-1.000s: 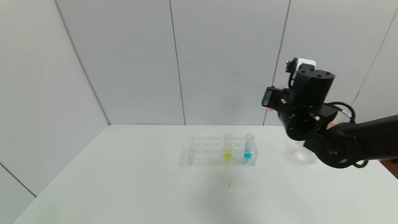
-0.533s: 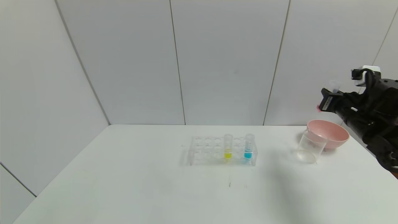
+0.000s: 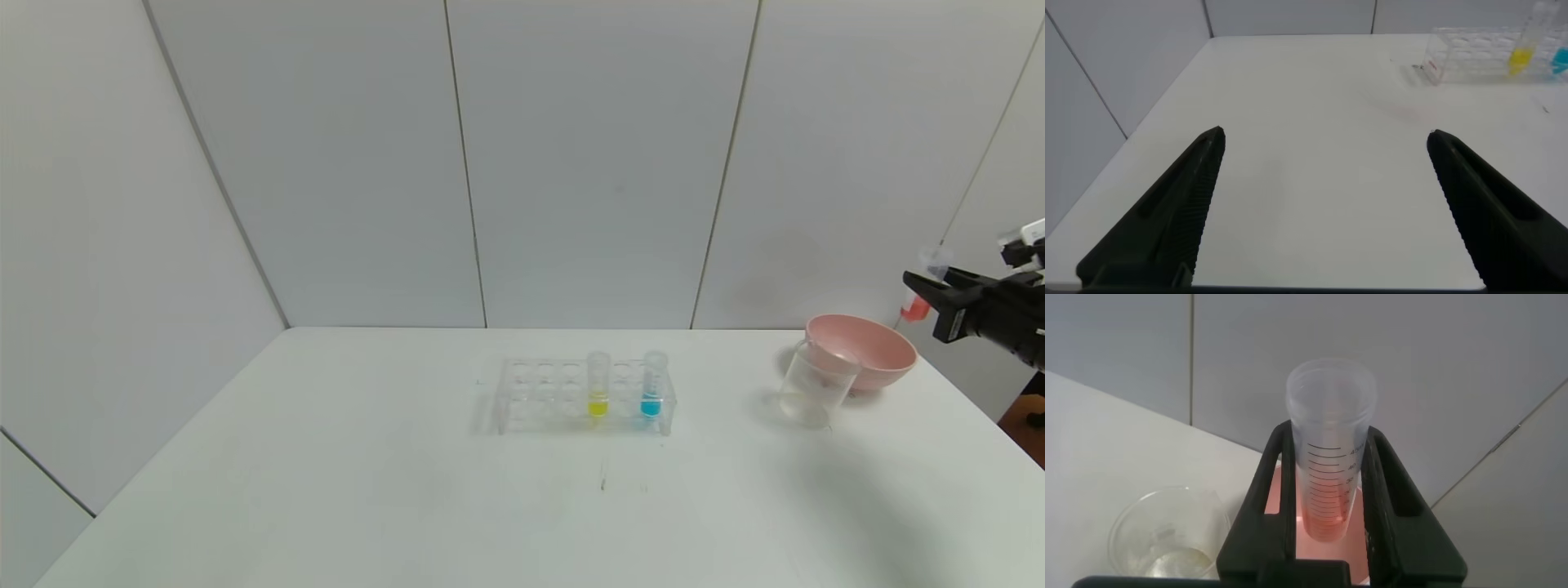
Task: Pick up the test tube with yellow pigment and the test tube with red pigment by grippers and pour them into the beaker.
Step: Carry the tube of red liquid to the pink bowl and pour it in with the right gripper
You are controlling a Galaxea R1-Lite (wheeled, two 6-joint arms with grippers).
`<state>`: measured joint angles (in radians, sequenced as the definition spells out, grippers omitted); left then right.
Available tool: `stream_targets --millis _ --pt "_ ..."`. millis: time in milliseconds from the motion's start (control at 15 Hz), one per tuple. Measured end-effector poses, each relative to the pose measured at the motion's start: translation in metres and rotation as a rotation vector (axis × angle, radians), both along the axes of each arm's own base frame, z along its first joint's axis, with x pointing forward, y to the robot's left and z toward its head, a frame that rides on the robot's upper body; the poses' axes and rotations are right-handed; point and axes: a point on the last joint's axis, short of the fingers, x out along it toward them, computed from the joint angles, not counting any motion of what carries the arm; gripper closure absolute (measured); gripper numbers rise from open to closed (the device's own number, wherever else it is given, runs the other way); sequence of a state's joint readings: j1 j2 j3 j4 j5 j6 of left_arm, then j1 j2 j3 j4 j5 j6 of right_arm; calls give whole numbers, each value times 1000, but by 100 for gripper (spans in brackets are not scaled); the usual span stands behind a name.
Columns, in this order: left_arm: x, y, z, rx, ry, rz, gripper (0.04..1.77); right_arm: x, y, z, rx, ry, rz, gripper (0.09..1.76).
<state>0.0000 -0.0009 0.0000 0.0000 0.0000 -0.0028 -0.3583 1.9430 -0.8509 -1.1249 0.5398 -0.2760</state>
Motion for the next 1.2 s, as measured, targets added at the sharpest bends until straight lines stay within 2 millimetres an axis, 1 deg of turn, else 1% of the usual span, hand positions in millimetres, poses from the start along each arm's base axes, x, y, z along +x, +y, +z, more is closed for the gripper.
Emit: stream_targets --millis 133,333,733,1200 --pt "0 0 0 0 0 0 5 -1 -6 -5 -62 2 30 132" --pt "0 0 0 0 0 0 5 0 -5 -10 -183 -12 78 132" --pt "0 0 0 0 0 0 5 5 -5 -25 -581 -67 136 132" --pt "0 0 0 0 0 0 5 4 -6 -30 -822 -113 131 132"
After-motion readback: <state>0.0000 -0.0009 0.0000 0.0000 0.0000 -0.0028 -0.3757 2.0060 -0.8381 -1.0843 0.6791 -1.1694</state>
